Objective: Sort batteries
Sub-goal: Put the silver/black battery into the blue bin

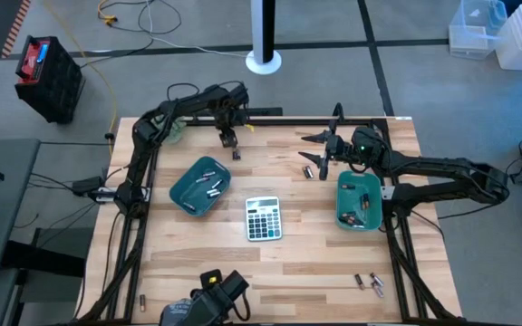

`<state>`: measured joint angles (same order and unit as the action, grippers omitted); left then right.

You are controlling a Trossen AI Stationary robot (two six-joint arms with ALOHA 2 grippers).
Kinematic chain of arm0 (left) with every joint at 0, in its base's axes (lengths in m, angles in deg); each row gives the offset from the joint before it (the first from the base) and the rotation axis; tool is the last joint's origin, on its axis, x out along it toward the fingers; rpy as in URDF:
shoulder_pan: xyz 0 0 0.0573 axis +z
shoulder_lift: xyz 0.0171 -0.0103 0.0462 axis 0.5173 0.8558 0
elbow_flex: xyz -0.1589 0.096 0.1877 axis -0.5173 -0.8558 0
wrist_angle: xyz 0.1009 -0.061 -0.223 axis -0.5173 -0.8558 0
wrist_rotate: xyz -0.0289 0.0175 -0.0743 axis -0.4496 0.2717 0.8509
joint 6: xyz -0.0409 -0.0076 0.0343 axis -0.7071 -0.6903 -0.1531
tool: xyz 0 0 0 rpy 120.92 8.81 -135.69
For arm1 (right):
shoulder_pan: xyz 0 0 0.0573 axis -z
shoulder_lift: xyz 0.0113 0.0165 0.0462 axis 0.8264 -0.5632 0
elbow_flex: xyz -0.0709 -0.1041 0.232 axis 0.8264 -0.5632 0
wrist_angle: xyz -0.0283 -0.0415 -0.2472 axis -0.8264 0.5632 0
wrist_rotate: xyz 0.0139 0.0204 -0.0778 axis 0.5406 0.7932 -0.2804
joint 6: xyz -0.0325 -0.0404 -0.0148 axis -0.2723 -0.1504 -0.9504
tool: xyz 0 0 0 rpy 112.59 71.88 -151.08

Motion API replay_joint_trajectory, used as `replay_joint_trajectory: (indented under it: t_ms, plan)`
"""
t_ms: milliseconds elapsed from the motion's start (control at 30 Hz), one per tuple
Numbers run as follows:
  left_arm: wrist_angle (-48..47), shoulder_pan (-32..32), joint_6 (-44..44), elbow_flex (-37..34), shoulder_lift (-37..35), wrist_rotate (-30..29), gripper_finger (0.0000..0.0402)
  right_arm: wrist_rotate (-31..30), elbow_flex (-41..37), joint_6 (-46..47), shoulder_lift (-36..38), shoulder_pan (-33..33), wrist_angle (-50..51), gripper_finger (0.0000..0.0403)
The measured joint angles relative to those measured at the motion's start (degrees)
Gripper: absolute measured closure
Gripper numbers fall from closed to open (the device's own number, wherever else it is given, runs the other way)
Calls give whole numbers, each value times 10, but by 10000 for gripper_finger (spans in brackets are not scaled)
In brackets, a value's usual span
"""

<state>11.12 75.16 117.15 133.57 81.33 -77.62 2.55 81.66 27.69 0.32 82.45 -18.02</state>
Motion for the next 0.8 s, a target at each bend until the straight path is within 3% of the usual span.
replay_joint_trajectory:
  t_ms: [300,800]
  plan:
    - [-9,0,7,-1,0,22,237,0,0,0,0,0,0,166]
    - [64,-1,7,-61,-4,24,243,0,0,0,0,0,5,166]
